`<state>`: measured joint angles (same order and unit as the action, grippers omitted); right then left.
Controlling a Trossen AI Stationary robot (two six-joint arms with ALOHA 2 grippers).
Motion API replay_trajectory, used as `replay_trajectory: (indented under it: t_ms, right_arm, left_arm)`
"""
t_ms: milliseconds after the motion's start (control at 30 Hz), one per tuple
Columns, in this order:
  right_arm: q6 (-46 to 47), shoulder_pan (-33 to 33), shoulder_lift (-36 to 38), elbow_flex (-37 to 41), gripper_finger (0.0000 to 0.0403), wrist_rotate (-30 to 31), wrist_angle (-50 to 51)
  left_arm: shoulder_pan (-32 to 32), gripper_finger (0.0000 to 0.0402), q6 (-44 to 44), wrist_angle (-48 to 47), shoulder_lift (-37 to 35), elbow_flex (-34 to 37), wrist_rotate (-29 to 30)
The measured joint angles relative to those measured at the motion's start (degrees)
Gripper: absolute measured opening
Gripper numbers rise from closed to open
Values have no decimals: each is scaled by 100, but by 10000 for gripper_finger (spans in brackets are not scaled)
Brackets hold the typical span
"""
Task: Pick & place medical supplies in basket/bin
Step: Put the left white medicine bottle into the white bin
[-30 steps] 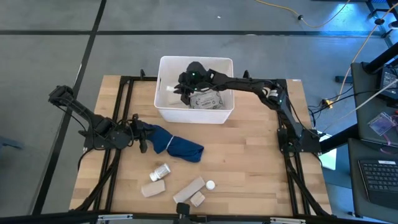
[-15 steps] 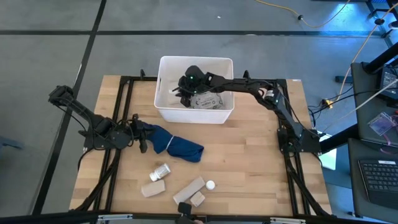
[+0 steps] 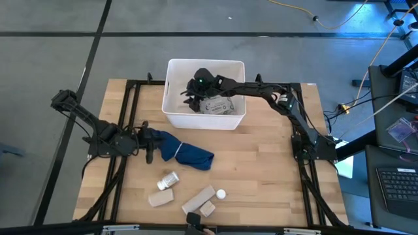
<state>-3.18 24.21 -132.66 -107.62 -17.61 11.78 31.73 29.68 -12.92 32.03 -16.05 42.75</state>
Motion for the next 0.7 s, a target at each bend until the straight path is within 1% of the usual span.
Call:
replay_trajectory:
  t_ms: [100,233,333,400,433,500,600,700]
  right_arm:
    - [-12,0,0,-444,226,-4,407]
    - [-92,0,0,-1407,236,-4,1529]
    - [-455,-38,9,-2244,237,-4,2506]
    - [-511,-79,12,-2743,237,4,3090]
    - [-527,-117,149,-2709,237,0,3091]
    - [-495,-209,557,-2395,237,55,3074]
    - [-539,-407,1082,-2209,237,467,3467]
    - [-569,-694,1414,-2014,237,977,3925]
  left_arm:
    - [0,92,-668,745,0,0,-420]
    - [0,124,-1454,1865,-2,0,-1033]
    - [0,143,-1785,2336,0,0,-1637]
    - [0,155,-1896,2557,54,0,-1965]
    - [0,161,-1935,2646,96,0,-2075]
    - [0,171,-2044,2830,219,0,-2256]
    - [0,182,-2324,3285,508,-2,-2623]
    - [0,189,-2716,3972,893,-3,-3171]
